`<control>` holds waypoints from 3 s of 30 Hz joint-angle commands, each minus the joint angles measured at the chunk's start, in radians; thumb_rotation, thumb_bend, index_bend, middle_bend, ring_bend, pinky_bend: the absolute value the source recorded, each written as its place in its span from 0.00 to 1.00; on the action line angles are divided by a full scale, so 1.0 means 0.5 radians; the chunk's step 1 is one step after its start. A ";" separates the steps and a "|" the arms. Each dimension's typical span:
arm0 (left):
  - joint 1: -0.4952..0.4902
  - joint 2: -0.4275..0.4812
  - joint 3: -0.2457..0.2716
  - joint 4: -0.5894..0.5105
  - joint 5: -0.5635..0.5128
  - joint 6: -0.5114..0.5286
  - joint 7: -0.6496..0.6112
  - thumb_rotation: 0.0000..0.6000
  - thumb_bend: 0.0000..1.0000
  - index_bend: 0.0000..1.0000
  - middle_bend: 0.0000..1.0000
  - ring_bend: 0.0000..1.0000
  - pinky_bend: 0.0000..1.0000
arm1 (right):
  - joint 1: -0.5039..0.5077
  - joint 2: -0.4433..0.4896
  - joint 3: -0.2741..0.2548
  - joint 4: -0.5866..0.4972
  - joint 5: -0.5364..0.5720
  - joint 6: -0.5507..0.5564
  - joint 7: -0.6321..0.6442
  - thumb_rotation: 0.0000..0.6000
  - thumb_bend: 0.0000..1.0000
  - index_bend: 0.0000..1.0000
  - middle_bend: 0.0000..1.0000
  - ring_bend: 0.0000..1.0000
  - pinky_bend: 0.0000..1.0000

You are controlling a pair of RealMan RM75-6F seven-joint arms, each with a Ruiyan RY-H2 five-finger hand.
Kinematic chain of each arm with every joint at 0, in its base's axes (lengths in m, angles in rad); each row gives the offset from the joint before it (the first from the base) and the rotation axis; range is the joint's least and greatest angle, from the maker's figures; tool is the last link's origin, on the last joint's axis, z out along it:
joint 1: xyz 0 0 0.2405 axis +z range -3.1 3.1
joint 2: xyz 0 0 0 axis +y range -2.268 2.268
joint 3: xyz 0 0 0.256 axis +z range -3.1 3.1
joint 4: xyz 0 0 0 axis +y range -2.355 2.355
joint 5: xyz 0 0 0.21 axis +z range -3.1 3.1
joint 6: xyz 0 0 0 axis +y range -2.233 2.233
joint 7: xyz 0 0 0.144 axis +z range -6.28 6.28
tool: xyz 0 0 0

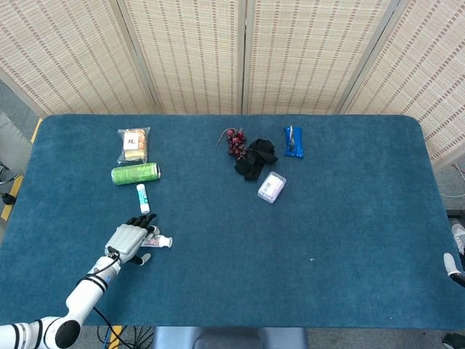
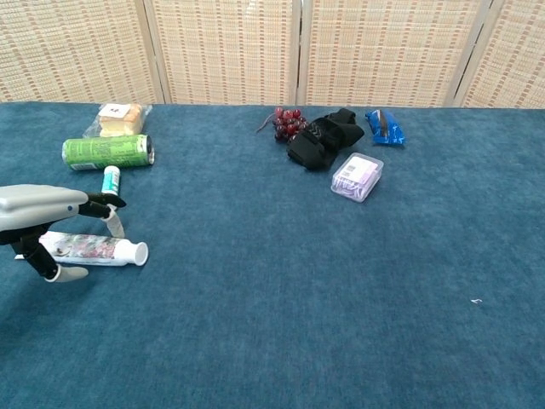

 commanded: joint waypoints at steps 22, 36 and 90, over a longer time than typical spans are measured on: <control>0.058 -0.096 0.034 0.208 0.178 0.118 -0.174 1.00 0.28 0.32 0.08 0.00 0.07 | -0.015 0.004 -0.008 -0.024 -0.024 0.017 -0.019 1.00 0.30 0.01 0.00 0.00 0.00; 0.104 -0.186 0.031 0.371 0.308 0.162 -0.331 1.00 0.28 0.40 0.26 0.13 0.07 | -0.023 0.015 -0.013 -0.069 -0.034 0.027 -0.061 1.00 0.30 0.01 0.00 0.00 0.00; -0.221 0.517 -0.328 -0.441 0.185 -0.092 -0.412 1.00 0.28 0.51 0.63 0.40 0.10 | 0.685 0.050 0.072 -0.629 -0.655 -0.689 -0.528 1.00 0.33 0.14 0.04 0.00 0.00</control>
